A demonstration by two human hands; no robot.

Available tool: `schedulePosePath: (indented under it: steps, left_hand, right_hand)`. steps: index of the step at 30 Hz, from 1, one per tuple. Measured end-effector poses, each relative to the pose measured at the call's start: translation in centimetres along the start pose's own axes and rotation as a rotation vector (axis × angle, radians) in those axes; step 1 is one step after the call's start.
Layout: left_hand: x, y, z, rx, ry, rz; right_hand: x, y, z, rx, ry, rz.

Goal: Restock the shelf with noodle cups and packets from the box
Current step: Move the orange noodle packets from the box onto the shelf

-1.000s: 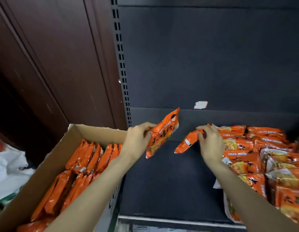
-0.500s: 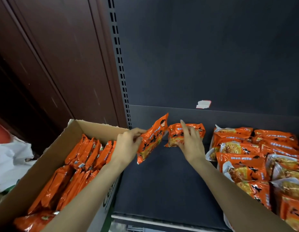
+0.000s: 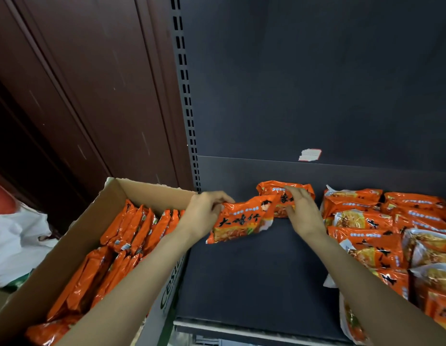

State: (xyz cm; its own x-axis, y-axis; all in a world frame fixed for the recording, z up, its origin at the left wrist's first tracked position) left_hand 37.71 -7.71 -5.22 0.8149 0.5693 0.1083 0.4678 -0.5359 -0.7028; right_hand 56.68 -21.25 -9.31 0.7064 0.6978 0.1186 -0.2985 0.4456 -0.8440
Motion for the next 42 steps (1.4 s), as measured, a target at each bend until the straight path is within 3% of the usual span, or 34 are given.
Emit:
schedulePosePath:
  steps: [2, 8, 13, 18, 21, 29, 34, 42]
  left_hand:
    - [1.2, 1.8, -0.4, 0.017, 0.007, 0.029]
    - [4.9, 7.5, -2.7, -0.058, 0.023, 0.122]
    - [6.7, 10.7, -4.1, -0.079, 0.017, 0.128]
    - [7.1, 11.2, -6.2, 0.556, 0.15, -0.01]
    - [6.9, 10.6, -6.7, 0.73, 0.255, -0.121]
    - [7.8, 11.7, -5.7, 0.724, 0.271, -0.01]
    - [7.3, 10.9, -6.3, 0.622, 0.272, -0.067]
    - [3.9, 7.0, -6.5, 0.526, 0.277, -0.209]
  right_hand:
    - [-0.1, -1.2, -0.4, 0.087, -0.01, -0.022]
    - [-0.4, -1.7, -2.1, 0.101, 0.006, 0.115]
    - [-0.3, -3.2, -3.6, -0.132, -0.017, 0.028]
    - [0.3, -3.9, -4.1, -0.309, -0.027, -0.119]
    - [0.6, -4.1, -3.4, -0.364, -0.073, -0.195]
    - [1.0, -2.9, -2.7, -0.466, -0.15, -0.149]
    - [0.8, -3.4, -1.8, -0.447, -0.173, -0.152]
    - [-1.8, -2.5, 3.4, -0.201, -0.261, -0.17]
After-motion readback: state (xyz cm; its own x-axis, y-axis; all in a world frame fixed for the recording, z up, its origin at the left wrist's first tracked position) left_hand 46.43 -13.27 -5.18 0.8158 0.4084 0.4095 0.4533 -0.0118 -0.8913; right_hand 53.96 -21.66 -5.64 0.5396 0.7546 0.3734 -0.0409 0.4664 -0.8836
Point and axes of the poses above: each hand's wrist, its own x-axis towards the middle knuckle, its own y-axis out of the palm, z = x × y, the point moved 10 cm from there along x, towards the middle knuckle
